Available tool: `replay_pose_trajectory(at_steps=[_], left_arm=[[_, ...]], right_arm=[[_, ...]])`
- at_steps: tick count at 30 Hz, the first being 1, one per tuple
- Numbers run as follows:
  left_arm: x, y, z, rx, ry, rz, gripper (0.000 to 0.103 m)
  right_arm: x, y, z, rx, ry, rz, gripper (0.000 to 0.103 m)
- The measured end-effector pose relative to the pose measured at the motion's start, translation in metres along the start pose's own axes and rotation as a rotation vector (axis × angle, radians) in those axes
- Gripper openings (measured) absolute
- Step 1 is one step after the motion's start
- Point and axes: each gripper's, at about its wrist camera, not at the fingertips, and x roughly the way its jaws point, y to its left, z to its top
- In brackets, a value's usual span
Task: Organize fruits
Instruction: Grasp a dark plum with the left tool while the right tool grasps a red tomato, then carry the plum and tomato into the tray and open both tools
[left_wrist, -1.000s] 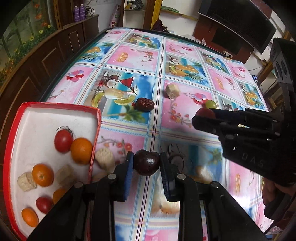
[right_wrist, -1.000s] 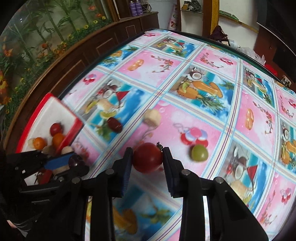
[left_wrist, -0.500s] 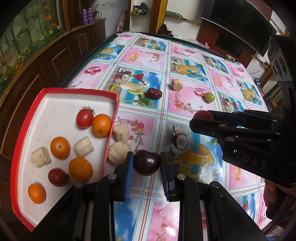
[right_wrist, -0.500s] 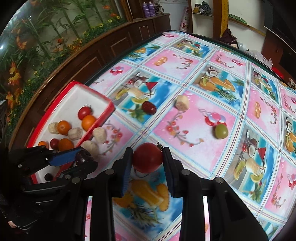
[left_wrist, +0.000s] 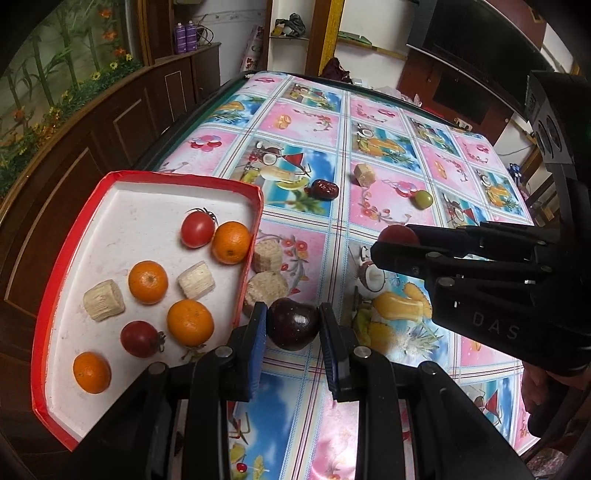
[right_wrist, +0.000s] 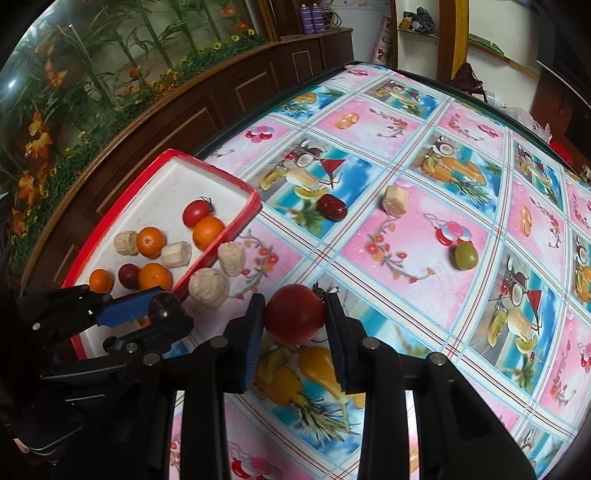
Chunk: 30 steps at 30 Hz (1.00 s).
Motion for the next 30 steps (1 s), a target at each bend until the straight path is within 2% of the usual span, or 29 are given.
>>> replay_pose_trajectory(at_steps=[15, 30], left_arm=[[-0.016, 0.033, -0.01, -0.05, -0.017, 0.023, 0.027], [-0.026, 0.084, -0.03, -0.181, -0.005, 0.038, 0.027]], right_arm=[[0.006, 0.036, 0.012, -0.041, -0.011, 0.036, 0.035], [0.025, 0.092, 0.026, -0.127, 0.005, 0.092, 0.035]])
